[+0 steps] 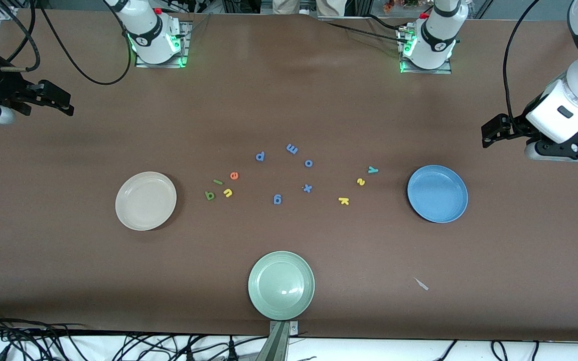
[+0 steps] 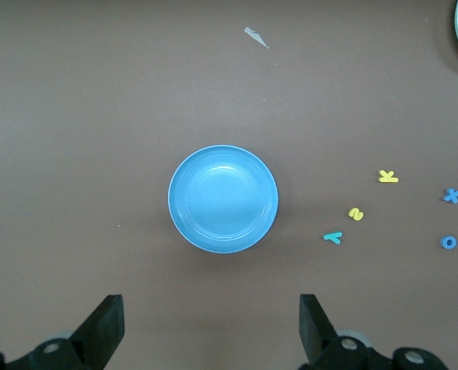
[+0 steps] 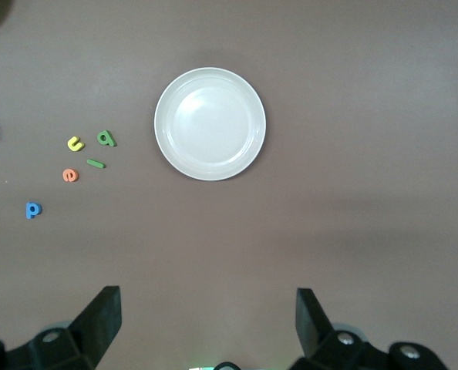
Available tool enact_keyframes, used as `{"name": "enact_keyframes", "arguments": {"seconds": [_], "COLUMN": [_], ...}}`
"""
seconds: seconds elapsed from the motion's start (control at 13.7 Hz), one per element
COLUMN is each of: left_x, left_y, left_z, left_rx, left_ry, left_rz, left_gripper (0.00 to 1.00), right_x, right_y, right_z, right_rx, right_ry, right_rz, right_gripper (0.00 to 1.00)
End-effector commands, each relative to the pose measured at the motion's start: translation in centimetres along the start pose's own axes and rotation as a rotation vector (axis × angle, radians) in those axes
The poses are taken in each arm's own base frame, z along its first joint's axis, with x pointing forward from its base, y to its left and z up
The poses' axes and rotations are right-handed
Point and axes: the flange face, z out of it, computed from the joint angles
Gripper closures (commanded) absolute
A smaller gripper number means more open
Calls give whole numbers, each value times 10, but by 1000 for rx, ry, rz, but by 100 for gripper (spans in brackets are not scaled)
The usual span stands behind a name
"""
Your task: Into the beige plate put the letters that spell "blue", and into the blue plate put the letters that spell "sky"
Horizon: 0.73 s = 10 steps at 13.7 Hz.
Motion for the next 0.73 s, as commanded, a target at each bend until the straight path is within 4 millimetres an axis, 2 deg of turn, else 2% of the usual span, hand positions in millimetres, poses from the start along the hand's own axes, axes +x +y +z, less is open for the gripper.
{"name": "enact_keyframes", "arguments": {"seconds": [0.0, 0.66], "left_x": [3, 3], "left_y": [1, 3], "left_z": [-5, -5], "left_rx": [-8, -8], "left_ry": [10, 10], "left_rz": [-2, 1], "left_gripper": [0, 0], "right_x": [1, 2], "right_y": [-8, -6], "right_z": [-5, -6], "right_rx": [-19, -4], "right_ry": [-5, -3], "right_rz": [-13, -10], "right_gripper": [0, 0]}}
